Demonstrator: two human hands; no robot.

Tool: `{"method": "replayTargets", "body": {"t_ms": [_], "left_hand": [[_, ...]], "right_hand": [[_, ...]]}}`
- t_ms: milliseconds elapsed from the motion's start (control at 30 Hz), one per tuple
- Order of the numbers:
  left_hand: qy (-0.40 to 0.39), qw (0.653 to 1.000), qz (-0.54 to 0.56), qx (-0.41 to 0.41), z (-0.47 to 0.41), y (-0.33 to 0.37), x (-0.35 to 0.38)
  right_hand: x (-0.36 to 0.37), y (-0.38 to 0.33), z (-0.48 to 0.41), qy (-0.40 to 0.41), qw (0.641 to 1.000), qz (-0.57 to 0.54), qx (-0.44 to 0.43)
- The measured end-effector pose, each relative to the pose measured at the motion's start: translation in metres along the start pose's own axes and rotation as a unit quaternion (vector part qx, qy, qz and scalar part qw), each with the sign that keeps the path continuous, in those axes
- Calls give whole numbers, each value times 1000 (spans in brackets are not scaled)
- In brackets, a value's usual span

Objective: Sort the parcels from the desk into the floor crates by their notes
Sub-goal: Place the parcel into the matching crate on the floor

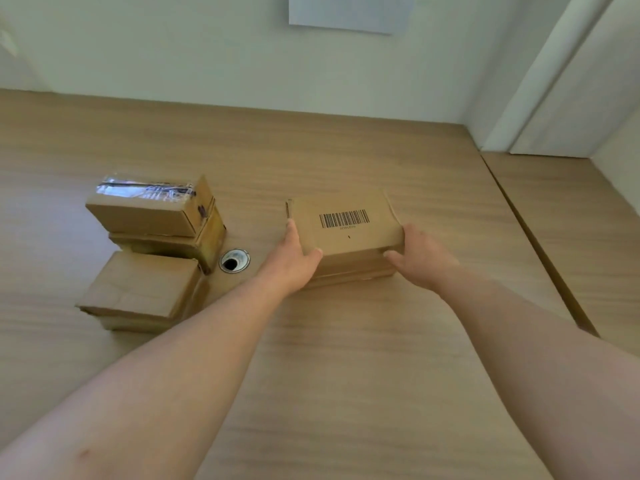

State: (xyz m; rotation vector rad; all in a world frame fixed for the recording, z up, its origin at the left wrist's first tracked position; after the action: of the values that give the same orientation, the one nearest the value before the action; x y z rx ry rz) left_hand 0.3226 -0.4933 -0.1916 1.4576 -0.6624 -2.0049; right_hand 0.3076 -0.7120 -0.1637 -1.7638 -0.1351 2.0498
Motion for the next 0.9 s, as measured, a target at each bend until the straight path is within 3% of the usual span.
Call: {"method": "replayTargets", "body": {"t_ms": [300, 533, 767, 900], "left_hand": [[4, 990, 96, -99, 52, -32, -10], [19, 984, 137, -117, 161, -67, -7], [70, 969, 198, -132, 261, -103, -21], [121, 958, 216, -147, 303, -126, -45]], "right_hand": [[7, 18, 68, 32, 983, -147, 101], [22, 8, 167, -47, 983, -146, 101], [42, -13, 259, -39, 974, -203, 90], [39, -46, 292, -23, 973, -226, 38]]}}
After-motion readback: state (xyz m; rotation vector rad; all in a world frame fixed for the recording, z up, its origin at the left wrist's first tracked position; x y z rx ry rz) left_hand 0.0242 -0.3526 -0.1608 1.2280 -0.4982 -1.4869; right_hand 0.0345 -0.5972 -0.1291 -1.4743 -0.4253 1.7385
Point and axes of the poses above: each hand's wrist, its own z-axis away from the middle knuckle, its own x-axis out of the palm, y = z × x, the point moved 10 cm from there along -z, towards the middle knuckle, and after that the axes turned 4 degrees about y, right-handed, at the moved point
